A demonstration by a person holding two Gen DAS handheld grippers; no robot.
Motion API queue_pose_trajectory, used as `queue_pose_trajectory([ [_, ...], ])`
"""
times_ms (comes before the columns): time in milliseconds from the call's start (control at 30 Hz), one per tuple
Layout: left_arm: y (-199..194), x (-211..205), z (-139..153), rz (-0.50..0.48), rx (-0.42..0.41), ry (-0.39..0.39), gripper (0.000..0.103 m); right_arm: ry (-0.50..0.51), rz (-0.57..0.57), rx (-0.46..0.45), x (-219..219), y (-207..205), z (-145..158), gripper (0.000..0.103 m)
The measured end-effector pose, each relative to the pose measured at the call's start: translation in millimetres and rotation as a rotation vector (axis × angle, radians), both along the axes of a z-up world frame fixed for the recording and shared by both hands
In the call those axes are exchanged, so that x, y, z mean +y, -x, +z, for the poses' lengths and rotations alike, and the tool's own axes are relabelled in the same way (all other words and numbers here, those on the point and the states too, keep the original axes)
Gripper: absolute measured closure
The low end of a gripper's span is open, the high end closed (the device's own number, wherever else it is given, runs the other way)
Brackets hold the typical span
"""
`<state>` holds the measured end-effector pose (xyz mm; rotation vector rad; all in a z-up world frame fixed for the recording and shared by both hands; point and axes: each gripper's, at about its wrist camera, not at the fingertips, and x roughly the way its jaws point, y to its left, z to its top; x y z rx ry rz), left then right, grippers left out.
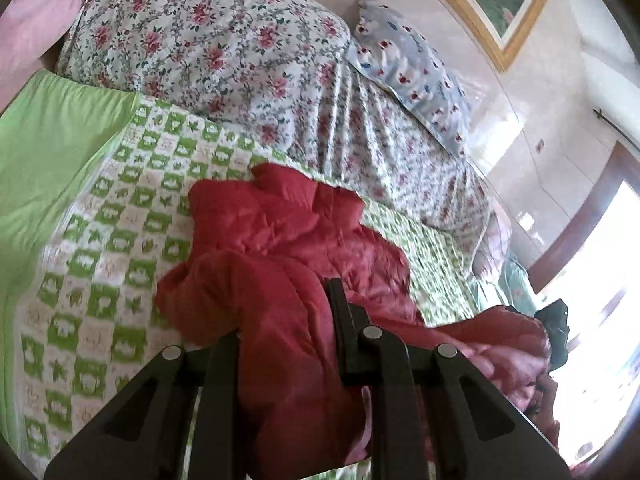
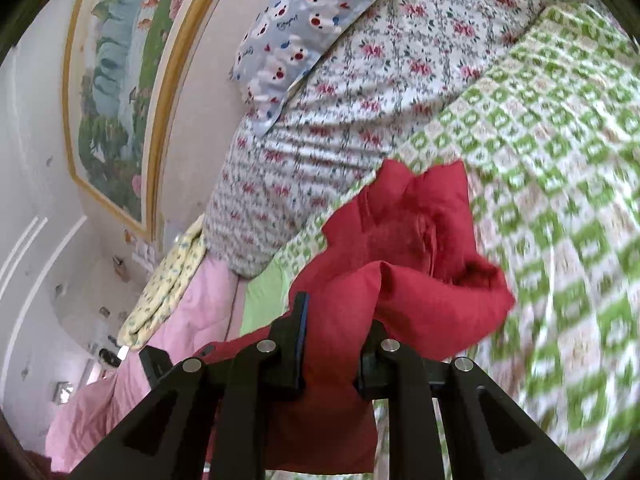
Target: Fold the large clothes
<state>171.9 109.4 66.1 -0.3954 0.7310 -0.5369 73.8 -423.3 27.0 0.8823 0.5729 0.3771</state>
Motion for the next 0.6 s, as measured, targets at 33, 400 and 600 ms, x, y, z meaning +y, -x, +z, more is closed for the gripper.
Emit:
queue_pose_trajectory([
  [33, -6, -1, 2, 0.006, 0.0, -0.001, 0.087, 0.006, -0.013, 0.001, -1, -10, 2, 0.086],
  [400, -79, -22, 4, 0.053, 0.05, -0.018, 0.086, 0.008, -0.092, 0.046, -15, -82, -4, 0.086],
  [600, -125, -33, -4, 0.061, 0.092, -0.047, 0.086, -0.029, -0.139, 0.101, -27, -124, -18, 0.085],
])
